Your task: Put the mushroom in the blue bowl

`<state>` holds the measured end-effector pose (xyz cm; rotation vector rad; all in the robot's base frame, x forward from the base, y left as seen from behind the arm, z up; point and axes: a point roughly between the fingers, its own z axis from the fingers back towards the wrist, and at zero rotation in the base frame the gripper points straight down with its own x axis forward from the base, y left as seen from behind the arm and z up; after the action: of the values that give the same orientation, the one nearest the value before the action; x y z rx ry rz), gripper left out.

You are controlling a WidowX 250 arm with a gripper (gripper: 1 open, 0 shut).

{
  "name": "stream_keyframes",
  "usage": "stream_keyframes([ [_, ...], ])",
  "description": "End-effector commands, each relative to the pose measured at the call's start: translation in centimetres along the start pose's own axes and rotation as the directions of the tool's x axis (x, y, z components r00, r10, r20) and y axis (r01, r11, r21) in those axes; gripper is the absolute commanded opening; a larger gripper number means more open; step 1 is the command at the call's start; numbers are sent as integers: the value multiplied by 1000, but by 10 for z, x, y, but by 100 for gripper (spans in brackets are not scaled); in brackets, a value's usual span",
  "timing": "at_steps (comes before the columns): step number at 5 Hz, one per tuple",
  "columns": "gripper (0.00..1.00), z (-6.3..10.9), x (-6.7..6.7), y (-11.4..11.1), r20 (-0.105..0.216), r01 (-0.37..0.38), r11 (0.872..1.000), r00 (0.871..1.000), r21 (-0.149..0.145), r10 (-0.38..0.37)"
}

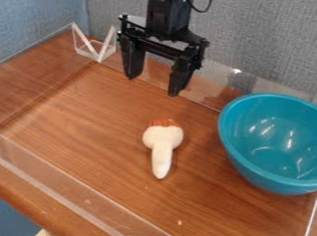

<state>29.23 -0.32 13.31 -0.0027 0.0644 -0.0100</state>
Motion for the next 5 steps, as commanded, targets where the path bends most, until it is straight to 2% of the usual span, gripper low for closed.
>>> stream_keyframes([
  [1, 100, -19, 3, -1, -6, -10, 1000, 1000, -13, 10],
  [2, 100, -70, -1, -15, -82, 45, 999, 996, -28, -47],
  [3, 100, -99, 0, -24, -102, 158, 986, 981, -48, -162],
  [4, 100, -96, 13, -26, -98, 181, 982, 978, -52, -185],
  [5, 0, -81, 17, -24, -92, 193, 980, 976, -56, -198],
])
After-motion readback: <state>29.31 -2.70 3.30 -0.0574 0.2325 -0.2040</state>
